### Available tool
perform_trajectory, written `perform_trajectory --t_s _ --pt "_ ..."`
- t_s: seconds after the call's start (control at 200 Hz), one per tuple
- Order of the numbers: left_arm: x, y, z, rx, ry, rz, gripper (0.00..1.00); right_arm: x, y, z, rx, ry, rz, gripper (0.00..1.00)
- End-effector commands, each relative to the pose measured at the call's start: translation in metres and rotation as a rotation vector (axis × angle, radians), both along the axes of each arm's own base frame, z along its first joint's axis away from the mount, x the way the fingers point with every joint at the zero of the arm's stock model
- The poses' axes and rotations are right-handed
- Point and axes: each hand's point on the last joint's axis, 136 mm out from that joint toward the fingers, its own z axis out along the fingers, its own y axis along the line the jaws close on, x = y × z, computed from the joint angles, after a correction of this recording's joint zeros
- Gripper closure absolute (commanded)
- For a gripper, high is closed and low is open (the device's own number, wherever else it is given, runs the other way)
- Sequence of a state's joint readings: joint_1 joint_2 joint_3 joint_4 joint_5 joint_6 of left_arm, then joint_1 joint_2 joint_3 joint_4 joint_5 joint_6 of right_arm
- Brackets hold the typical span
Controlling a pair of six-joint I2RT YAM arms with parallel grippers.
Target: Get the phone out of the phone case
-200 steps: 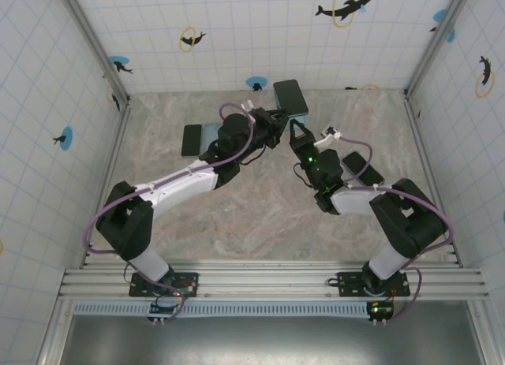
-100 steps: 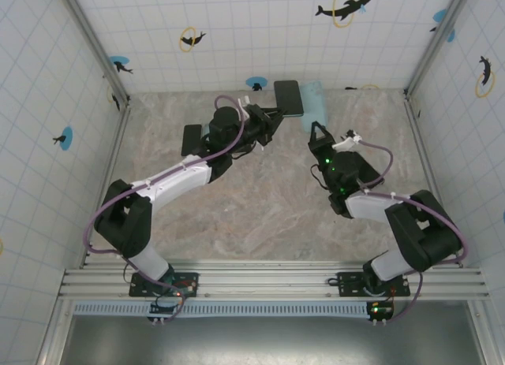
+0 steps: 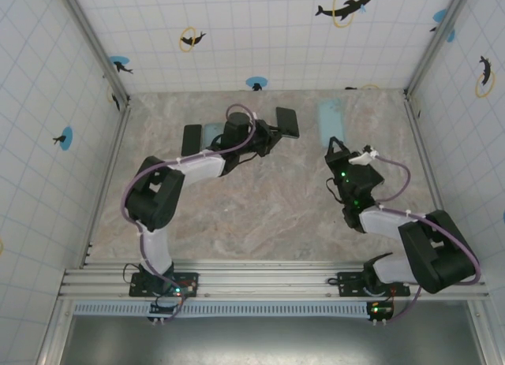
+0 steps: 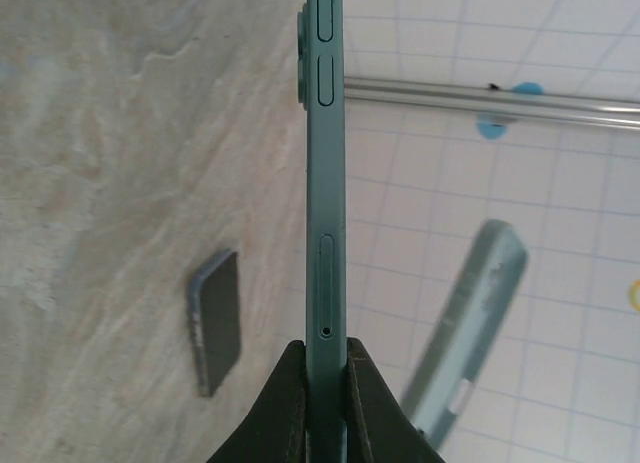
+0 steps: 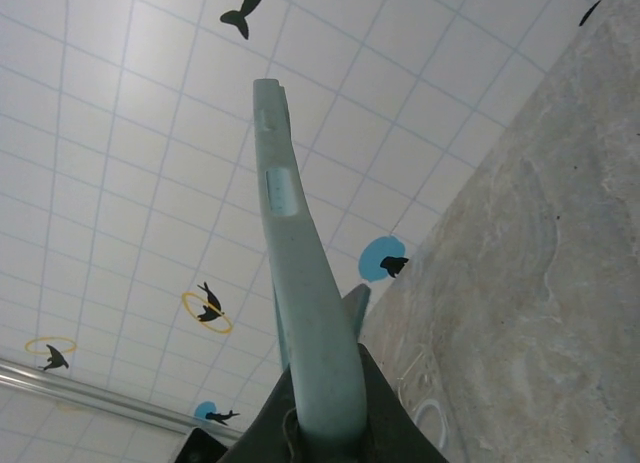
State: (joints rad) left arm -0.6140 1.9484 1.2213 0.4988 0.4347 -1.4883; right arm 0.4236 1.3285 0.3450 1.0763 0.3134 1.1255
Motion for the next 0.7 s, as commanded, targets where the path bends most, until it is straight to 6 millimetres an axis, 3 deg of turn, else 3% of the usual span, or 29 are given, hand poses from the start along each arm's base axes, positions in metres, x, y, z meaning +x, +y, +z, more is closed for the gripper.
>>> perform_trajectory --t_s 0.0,0.335,0.696 --pt "0.015 -0.014 0.032 -0.06 -0.137 -0.049 0.95 -0.006 -0.011 0.0 0.02 -0.001 -0.03 0.98" --pt "0.041 -0.029 -0.012 -0.018 -0.104 -0.057 0.93 -0.01 -0.015 -0.008 0.036 0.023 -0.028 0.98" --pt "0.063 -0.023 -0.05 0.037 -0.073 -0.011 0.92 -0.011 -0.014 -0.016 0.038 0.054 -0.018 0.98"
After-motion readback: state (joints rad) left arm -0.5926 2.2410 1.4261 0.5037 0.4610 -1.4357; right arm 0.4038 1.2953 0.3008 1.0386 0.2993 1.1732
